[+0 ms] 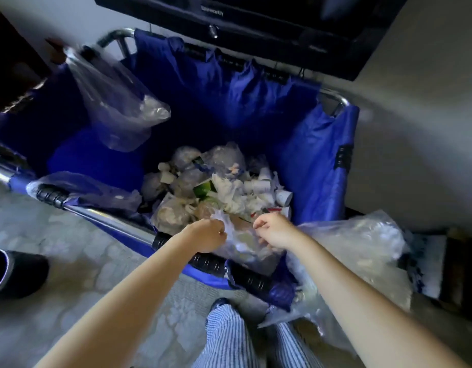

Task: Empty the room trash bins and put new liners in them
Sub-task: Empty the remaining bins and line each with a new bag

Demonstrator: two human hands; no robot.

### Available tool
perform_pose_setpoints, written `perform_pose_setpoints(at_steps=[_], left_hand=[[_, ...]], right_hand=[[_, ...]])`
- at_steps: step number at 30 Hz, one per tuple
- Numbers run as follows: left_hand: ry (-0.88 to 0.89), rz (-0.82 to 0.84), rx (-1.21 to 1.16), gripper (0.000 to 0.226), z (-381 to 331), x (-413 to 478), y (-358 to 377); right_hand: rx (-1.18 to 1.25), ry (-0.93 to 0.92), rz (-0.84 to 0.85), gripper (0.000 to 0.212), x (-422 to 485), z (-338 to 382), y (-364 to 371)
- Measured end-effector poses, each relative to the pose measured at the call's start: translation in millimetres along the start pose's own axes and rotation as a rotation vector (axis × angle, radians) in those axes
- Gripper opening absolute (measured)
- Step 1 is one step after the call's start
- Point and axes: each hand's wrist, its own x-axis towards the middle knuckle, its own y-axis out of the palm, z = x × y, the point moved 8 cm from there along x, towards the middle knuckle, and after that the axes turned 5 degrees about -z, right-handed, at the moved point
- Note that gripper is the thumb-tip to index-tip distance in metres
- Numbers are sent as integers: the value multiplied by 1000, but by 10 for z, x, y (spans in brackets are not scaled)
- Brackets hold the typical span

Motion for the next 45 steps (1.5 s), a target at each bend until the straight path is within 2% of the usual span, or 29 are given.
perform_pose_setpoints(at_steps=[3,7,13,16,22,25,28,34,41,45], left_hand=[[76,-4,30,34,-124,-28,-62],[218,-3,42,33,-429,-123,-185],[472,35,52,26,-1380,-497,-315],[545,-5,82,31,-1975,-709,-253],[674,-66,160,33,-3280,-1162,212],[692,-118,148,31,-3899,-1286,550],[731,-163,236,32,-4479,-1302,982],[795,-92,294,33,-5299,-1311,1665],[818,-44,321,38,-5737,-1065,2187],[744,93,258,36,-5729,-792,2456]], right_hand=[[71,16,-114,20,-150,-81,-199],[134,-45,-167,15,-462,-144,-525],[243,-119,-323,19,-1185,-535,-1128],[259,-110,-366,12,-1536,-931,-1371],[141,-66,-326,12,-2166,-2036,-1772],[129,-47,-338,11,-2529,-2652,-1976],[159,3,-367,11,-2900,-3251,-2153],[189,148,-374,11,-3324,-4224,-2284],[212,294,-330,13,-3230,-4970,-2215],[212,356,-273,18,-3026,-5275,-2169]])
